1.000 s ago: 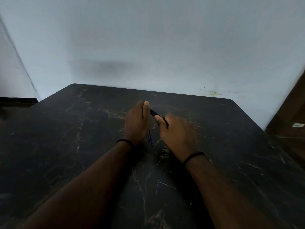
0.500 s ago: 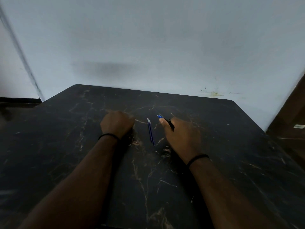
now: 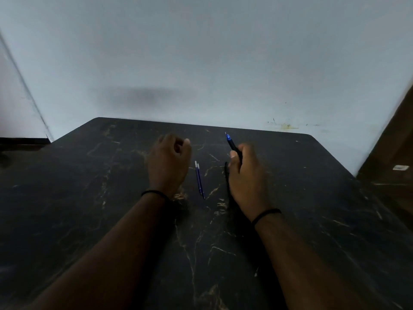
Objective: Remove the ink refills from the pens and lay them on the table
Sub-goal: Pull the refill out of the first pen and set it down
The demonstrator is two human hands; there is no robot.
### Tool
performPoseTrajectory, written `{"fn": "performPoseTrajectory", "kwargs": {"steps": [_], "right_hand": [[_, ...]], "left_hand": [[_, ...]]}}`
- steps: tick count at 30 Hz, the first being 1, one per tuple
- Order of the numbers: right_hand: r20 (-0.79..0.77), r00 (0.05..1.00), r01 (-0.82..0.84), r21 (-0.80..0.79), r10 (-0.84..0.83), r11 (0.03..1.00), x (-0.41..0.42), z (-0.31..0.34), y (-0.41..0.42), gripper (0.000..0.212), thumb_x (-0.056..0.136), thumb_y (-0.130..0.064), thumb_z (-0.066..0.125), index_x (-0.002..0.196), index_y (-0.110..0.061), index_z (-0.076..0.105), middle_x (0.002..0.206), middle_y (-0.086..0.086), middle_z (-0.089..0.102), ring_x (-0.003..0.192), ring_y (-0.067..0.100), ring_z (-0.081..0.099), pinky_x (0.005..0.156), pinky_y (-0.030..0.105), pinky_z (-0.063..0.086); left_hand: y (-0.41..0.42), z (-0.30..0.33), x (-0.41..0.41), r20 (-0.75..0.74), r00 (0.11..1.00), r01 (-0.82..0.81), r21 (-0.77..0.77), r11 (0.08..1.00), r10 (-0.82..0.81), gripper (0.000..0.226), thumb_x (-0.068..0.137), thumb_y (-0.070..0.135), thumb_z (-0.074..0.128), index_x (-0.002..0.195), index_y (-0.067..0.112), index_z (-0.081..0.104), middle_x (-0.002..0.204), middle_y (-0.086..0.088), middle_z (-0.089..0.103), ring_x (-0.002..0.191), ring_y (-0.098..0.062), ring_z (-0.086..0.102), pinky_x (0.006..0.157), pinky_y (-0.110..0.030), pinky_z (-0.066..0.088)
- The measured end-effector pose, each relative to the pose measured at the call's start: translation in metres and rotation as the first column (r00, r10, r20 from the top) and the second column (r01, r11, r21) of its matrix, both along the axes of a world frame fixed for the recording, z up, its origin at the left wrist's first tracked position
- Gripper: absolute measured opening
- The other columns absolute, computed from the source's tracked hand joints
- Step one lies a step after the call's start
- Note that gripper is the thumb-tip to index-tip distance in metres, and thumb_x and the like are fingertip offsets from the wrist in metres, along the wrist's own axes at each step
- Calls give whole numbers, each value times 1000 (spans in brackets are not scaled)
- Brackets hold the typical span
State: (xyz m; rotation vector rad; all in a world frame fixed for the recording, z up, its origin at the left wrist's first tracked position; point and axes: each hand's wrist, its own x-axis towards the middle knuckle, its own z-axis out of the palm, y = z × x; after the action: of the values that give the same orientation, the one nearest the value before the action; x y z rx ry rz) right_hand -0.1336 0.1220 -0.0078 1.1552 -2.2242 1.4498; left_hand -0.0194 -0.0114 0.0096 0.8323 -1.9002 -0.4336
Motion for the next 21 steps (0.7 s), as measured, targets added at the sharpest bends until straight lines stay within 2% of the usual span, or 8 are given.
{"fn": "performPoseTrajectory", "kwargs": {"steps": [2, 4, 6, 9, 12, 14, 16, 21], "right_hand": [[24, 999, -41, -69, 43, 997, 0, 1, 2, 19, 104, -34, 43, 109, -21, 56, 78, -2, 60, 67, 12, 56, 55, 30, 42], [83, 990, -107, -82, 114, 991, 1, 2, 3, 24, 104, -36, 42, 110, -22, 61, 75, 0, 62, 70, 16, 60, 62, 33, 47], [190, 961, -191, -73, 202, 979, 4, 3, 1, 26, 104, -36, 41, 105, -23, 64, 72, -1, 61, 66, 14, 59, 62, 33, 45], [360, 871, -320, -104, 336, 942, 10, 5, -1, 34, 106, -34, 38, 92, -17, 64, 61, -6, 57, 50, 2, 47, 56, 27, 37], [544, 665, -461, -241, 512, 854, 13, 8, 1, 38, 107, -34, 39, 96, -9, 65, 61, -5, 55, 42, -1, 39, 44, 19, 31], [658, 480, -522, -318, 580, 791, 14, 11, 4, 40, 106, -35, 40, 102, -6, 67, 63, -2, 53, 41, 2, 32, 37, 17, 24], [722, 343, -555, -361, 602, 749, 14, 13, 5, 39, 106, -34, 41, 101, -7, 68, 62, -2, 50, 42, 4, 26, 36, 15, 19], [765, 238, -566, -392, 599, 725, 16, 14, 4, 35, 105, -35, 43, 85, -13, 61, 55, -6, 43, 39, 2, 23, 35, 12, 16]], "left_hand": [[13, 0, -9, -65, 978, 204, 56, 977, -200, 24, 98, 33, 55, 85, 14, 63, 80, -3, 63, 71, -14, 57, 63, -30, 46], [23, 0, -14, -190, 906, 414, 200, 888, -379, 22, 100, 29, 54, 92, 15, 68, 88, -6, 70, 73, -12, 60, 66, -28, 47], [28, 4, -16, -395, 784, 614, 375, 695, -479, 25, 101, 28, 50, 111, 16, 70, 104, -6, 75, 82, -9, 66, 70, -23, 51], [26, 5, -13, -605, 570, 821, 437, 367, -556, 32, 103, 23, 44, 119, 7, 66, 120, -14, 70, 99, -19, 67, 79, -26, 54], [25, 5, -9, -696, 439, 889, 429, 162, -568, 36, 103, 15, 40, 129, -3, 56, 130, -20, 63, 78, -26, 63, 62, -30, 53], [24, 5, -9, -709, 427, 888, 446, 112, -561, 40, 99, 16, 44, 131, -4, 53, 132, -21, 62, 73, -25, 60, 54, -29, 50], [23, 6, -8, -710, 430, 883, 460, 95, -557, 44, 96, 18, 45, 132, -5, 51, 134, -22, 60, 82, -24, 58, 56, -28, 47], [25, 5, -8, -736, 423, 897, 422, 130, -529, 25, 100, 13, 39, 107, 2, 61, 108, -12, 75, 75, -13, 66, 59, -26, 46]]}}
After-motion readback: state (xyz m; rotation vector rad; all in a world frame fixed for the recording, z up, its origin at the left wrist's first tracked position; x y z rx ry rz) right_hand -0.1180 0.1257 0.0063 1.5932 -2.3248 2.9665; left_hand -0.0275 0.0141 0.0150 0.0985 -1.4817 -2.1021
